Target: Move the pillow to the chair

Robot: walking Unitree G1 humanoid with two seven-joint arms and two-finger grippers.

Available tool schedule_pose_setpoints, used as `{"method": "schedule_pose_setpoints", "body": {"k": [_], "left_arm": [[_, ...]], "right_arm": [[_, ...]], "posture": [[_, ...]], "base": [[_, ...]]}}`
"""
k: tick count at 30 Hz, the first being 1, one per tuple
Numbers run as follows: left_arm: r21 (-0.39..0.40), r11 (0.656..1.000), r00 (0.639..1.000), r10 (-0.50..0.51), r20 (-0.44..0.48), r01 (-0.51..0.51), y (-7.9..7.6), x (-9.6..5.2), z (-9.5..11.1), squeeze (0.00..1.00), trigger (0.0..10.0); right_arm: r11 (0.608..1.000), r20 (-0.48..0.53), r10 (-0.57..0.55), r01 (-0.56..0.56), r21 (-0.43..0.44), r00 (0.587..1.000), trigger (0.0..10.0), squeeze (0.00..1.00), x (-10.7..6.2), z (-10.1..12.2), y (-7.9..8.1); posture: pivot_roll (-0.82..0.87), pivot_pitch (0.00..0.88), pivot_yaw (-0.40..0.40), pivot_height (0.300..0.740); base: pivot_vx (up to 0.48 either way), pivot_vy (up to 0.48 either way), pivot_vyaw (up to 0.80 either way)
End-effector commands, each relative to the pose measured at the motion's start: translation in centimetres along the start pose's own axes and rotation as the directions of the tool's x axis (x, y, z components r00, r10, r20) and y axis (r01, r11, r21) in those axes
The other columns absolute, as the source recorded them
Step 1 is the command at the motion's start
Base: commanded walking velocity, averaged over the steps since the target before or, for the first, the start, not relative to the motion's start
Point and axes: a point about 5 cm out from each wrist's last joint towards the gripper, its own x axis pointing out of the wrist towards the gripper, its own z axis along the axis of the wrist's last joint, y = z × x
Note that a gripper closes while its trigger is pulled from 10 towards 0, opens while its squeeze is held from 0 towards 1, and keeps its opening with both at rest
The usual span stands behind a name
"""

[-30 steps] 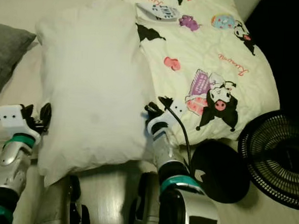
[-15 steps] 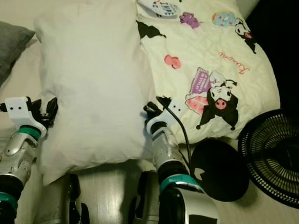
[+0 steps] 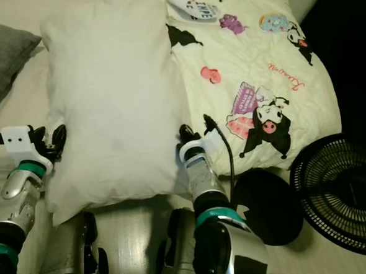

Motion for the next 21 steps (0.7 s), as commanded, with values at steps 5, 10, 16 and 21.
{"method": "schedule_pose_setpoints", "body": {"k": [5, 10, 16, 21], "left_arm": [[0.01, 1.0, 0.998, 0.001, -0.056, -0.001, -0.2, -1.0, -1.7, 0.0, 10.0], [-0.024, 1.0, 0.998, 0.014, -0.067, -0.016, 0.1, -1.1, -1.9, 0.0, 10.0], [-0.127, 0.972, 0.962, 0.169, -0.214, -0.199, 3.0, -1.6, -3.6, 0.0, 10.0], [-0.14, 0.948, 0.932, 0.241, -0.271, -0.285, 4.1, -1.9, -4.1, 0.0, 10.0]], "right_arm": [[0.921, 0.015, 0.138, -0.134, 0.365, 0.99, 10.0, 1.0, 0.0, -0.1, 0.7], [0.899, 0.011, 0.225, -0.212, 0.384, 0.974, 10.0, 1.0, 0.0, 0.1, 1.3], [0.966, -0.148, 0.251, -0.24, 0.093, 0.957, 10.0, 1.0, -0.4, -2.0, 1.1], [0.969, -0.175, 0.242, -0.23, 0.086, 0.955, 10.0, 1.0, -0.7, -2.5, 0.7]], "posture": [[-0.03, 0.263, -0.084, 0.592], [-0.04, 0.261, -0.088, 0.592], [-0.06, 0.269, -0.096, 0.592], [-0.08, 0.276, -0.102, 0.592]], "base": [[0.0, 0.0, 0.0], [0.0, 0.0, 0.0], [0.0, 0.0, 0.0], [0.0, 0.0, 0.0]]}}
